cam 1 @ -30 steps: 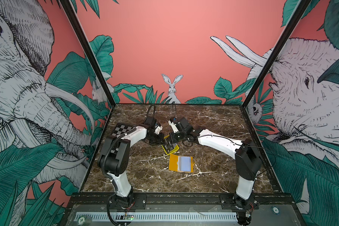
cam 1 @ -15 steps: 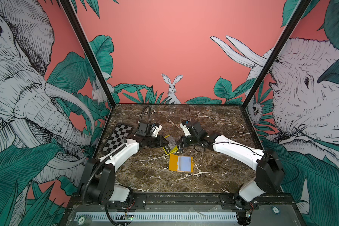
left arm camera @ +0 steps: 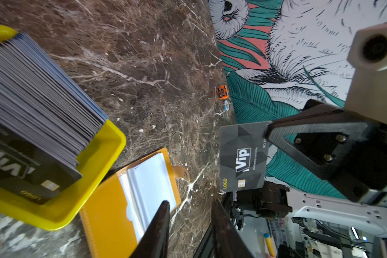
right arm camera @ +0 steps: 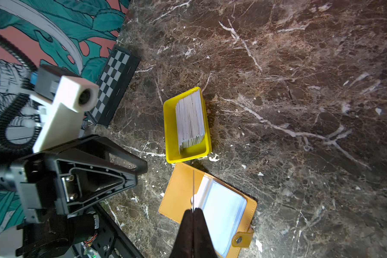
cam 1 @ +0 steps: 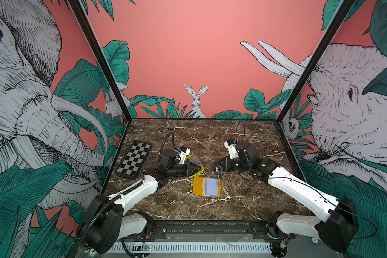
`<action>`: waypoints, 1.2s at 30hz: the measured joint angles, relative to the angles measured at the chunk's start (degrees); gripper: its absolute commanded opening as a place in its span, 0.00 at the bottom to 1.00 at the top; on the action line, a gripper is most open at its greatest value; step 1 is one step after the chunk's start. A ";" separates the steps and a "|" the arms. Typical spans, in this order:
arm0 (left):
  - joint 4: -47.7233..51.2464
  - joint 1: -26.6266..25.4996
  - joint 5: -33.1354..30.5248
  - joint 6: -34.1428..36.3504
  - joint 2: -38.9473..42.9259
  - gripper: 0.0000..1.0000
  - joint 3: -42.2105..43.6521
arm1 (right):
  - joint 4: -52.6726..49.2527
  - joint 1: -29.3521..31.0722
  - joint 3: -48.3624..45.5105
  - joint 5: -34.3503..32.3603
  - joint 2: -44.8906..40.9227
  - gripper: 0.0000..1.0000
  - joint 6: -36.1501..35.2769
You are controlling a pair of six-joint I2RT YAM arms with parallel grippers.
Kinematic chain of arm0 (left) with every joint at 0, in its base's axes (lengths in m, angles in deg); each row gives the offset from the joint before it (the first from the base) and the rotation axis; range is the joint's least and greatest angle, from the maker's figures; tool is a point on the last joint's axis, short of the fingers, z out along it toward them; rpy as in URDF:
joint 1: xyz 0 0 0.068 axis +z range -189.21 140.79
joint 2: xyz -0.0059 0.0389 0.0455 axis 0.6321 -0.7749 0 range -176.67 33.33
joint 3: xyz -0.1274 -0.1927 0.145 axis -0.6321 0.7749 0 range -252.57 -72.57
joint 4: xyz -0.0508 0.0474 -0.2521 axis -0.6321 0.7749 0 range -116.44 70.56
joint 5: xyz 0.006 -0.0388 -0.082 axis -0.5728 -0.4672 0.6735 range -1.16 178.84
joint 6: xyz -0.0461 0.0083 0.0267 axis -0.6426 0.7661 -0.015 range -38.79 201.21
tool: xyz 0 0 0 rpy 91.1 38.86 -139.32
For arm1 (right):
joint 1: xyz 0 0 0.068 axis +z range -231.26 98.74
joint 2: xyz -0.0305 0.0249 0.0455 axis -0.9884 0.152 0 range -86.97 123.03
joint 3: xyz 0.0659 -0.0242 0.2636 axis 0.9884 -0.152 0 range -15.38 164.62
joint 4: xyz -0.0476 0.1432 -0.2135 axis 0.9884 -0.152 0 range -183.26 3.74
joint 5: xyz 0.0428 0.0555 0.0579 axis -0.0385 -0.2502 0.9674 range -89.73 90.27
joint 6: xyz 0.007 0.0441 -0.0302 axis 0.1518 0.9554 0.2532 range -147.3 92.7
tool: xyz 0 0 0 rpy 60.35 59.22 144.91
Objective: Put the credit cards into the card holder
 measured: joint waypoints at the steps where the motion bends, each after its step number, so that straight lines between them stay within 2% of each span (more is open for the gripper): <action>1: -2.08 -0.37 0.26 -0.94 0.04 0.32 0.70 | 0.00 -0.70 -0.70 0.92 -1.18 0.00 0.48; 9: -13.73 -3.30 2.49 -6.40 0.52 0.31 2.51 | 1.20 -8.04 -6.23 10.08 -7.54 0.00 5.92; 15: -22.25 -6.21 3.80 -10.34 -3.02 0.34 2.40 | 5.84 -13.16 -8.87 17.70 -10.82 0.00 15.93; 21: -33.07 -6.62 5.09 -18.14 -8.92 0.38 2.40 | 13.62 -16.72 -13.46 23.58 -11.47 0.00 27.04; 36: -38.03 -6.99 10.56 -28.22 -10.64 0.41 -0.48 | 18.78 -17.27 -13.60 28.41 -12.41 0.00 31.47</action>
